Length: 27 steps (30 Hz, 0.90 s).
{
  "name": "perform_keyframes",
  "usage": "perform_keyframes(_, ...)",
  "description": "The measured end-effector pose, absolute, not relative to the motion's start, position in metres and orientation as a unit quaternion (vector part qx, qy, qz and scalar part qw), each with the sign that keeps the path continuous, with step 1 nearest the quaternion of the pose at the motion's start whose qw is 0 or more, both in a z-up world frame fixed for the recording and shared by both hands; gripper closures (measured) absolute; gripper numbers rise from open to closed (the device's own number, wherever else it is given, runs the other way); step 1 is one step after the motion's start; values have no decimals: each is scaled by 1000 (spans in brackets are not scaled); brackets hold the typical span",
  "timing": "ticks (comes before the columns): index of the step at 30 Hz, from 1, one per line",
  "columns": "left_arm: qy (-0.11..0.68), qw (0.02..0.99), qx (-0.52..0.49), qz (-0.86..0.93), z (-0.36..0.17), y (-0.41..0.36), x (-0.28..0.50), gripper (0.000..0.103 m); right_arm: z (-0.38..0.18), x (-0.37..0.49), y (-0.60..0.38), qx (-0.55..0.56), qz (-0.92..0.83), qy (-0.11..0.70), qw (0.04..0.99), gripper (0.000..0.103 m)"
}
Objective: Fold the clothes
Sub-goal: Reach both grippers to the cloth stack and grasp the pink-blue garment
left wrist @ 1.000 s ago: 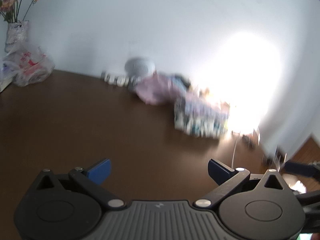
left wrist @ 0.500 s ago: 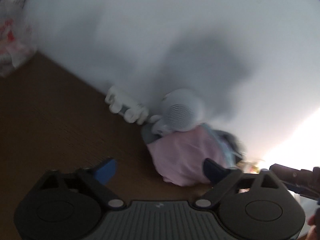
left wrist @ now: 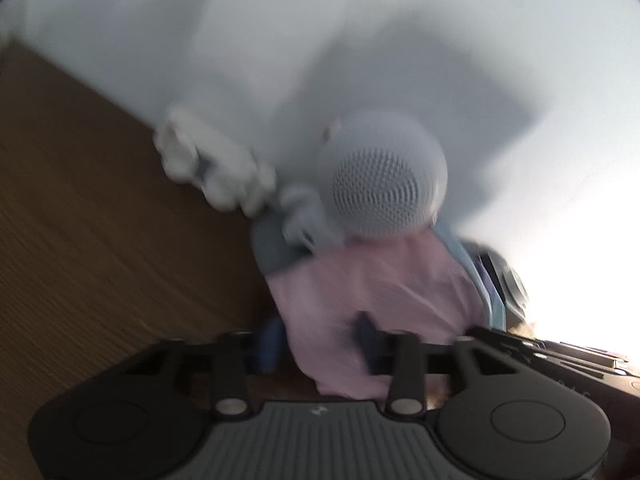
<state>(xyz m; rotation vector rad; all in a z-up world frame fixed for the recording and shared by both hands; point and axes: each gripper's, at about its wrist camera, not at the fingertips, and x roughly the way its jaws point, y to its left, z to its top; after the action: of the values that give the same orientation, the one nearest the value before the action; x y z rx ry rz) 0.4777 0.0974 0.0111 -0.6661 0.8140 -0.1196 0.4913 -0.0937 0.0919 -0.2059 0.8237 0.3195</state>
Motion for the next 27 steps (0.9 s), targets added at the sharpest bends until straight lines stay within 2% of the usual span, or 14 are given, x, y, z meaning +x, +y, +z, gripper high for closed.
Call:
perform_keyframes(3, 386, 850, -354, -54, 16, 102, 464, 100, 109, 470, -91, -90, 184, 372, 906, 100)
perform_keyframes(6, 342, 858, -377, -69, 44, 112, 432, 101, 150, 425, -87, -90, 219, 335, 912, 100)
perform_keyframes(10, 276, 875, -382, -113, 118, 129, 356, 101, 210, 351, -84, -89, 262, 282, 919, 100)
perform_keyframes(15, 173, 914, -324, -174, 229, 145, 213, 101, 284, 202, -118, -51, 315, 193, 928, 100)
perform_keyframes(17, 150, 918, -311, -195, 250, 149, 149, 101, 295, 136, -136, -8, 341, 165, 926, 100)
perform_keyframes(20, 162, 912, -310, -214, 248, 150, 67, 101, 277, 41, -152, 40, 344, 141, 928, 100)
perform_keyframes(23, 208, 912, -285, -210, 217, 135, 18, 101, 233, -28, -157, 88, 318, 146, 933, 100)
perform_keyframes(27, 299, 916, -233, -130, 139, 103, -9, 101, 135, -55, -144, 102, 255, 228, 934, 100)
